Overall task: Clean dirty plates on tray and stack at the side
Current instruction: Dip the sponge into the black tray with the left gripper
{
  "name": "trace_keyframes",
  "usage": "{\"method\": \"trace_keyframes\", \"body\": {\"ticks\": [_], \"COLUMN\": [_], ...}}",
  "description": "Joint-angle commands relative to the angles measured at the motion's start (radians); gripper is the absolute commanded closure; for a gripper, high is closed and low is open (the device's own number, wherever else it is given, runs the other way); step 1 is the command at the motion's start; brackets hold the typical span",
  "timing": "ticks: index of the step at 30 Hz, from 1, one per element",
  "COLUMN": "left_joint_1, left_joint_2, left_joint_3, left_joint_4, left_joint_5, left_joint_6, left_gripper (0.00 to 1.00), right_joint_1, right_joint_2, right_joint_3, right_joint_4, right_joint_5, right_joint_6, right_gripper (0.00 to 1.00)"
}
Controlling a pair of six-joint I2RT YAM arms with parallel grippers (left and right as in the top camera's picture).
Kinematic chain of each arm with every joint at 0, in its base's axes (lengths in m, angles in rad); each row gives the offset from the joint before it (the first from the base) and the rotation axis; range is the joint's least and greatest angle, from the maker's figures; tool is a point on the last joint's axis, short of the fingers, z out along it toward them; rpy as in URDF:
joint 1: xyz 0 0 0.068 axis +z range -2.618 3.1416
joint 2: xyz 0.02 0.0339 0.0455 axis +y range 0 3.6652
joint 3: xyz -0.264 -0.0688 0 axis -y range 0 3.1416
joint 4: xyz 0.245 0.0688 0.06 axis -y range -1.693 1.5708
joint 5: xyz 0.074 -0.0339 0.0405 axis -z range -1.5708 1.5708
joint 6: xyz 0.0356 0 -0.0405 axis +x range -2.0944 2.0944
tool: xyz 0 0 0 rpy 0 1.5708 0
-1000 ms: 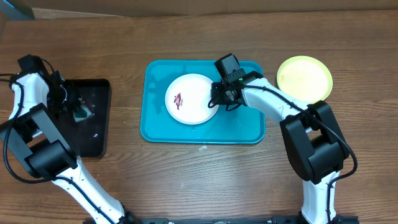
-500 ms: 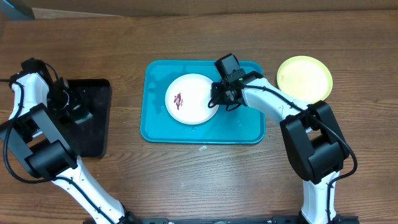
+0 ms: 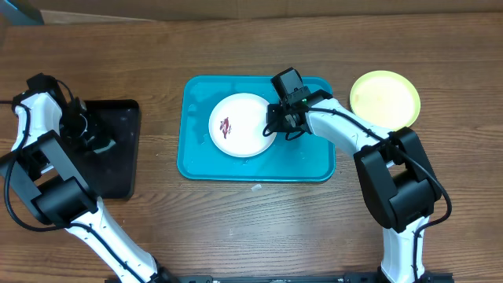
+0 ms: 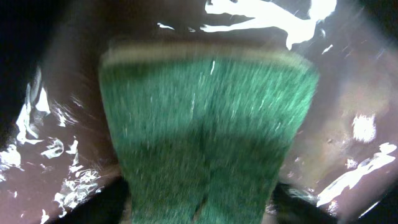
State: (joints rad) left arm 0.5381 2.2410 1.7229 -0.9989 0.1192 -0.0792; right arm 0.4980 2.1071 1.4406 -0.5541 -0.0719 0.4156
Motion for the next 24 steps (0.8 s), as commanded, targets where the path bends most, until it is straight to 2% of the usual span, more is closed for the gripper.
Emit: {"method": "trace_keyframes", "body": {"ticks": [1, 6, 7, 9, 10, 11, 15, 17, 18, 19, 24], "left_joint_1": [-0.003, -0.003, -0.003, -0.004, -0.003, -0.003, -0.003, -0.003, -0.003, -0.003, -0.003], "left_joint_2": [0.015, 0.015, 0.015, 0.015, 0.015, 0.015, 0.015, 0.015, 0.015, 0.015, 0.015], "left_joint_3": [-0.005, -0.005, -0.005, -0.005, -0.005, -0.005, -0.005, -0.005, -0.005, -0.005, -0.005], "left_joint_4": [0.034, 0.093, 0.098, 0.102, 0.101, 0.098, 0.084, 0.076, 0.071, 0.064, 0.034], "left_joint_5": [0.000, 0.001, 0.001, 0.001, 0.001, 0.001, 0.004, 0.004, 0.004, 0.004, 0.004], "left_joint_6": [-0.005, -0.006, -0.006, -0.006, -0.006, -0.007, -0.006, -0.007, -0.007, -0.007, -0.007], "left_gripper": [0.00, 0.00, 0.13, 0.71, 0.94, 0.96, 0.96, 0.55, 0.08, 0.00, 0.00], "right_joint_1": [0.000, 0.000, 0.000, 0.000, 0.000, 0.000, 0.000, 0.000, 0.000, 0.000, 0.000], "right_joint_2": [0.014, 0.014, 0.014, 0.014, 0.014, 0.014, 0.014, 0.014, 0.014, 0.014, 0.014], "right_joint_3": [0.012, 0.012, 0.012, 0.012, 0.012, 0.012, 0.012, 0.012, 0.012, 0.012, 0.012], "right_joint_4": [-0.008, -0.008, -0.008, -0.008, -0.008, -0.008, -0.008, -0.008, -0.008, -0.008, -0.008], "right_joint_5": [0.011, 0.011, 0.011, 0.011, 0.011, 0.011, 0.011, 0.011, 0.011, 0.011, 0.011], "right_joint_6": [0.003, 0.003, 0.003, 0.003, 0.003, 0.003, 0.003, 0.003, 0.003, 0.003, 0.003], "right_gripper": [0.96, 0.96, 0.96, 0.96, 0.96, 0.96, 0.96, 0.96, 0.96, 0.96, 0.96]}}
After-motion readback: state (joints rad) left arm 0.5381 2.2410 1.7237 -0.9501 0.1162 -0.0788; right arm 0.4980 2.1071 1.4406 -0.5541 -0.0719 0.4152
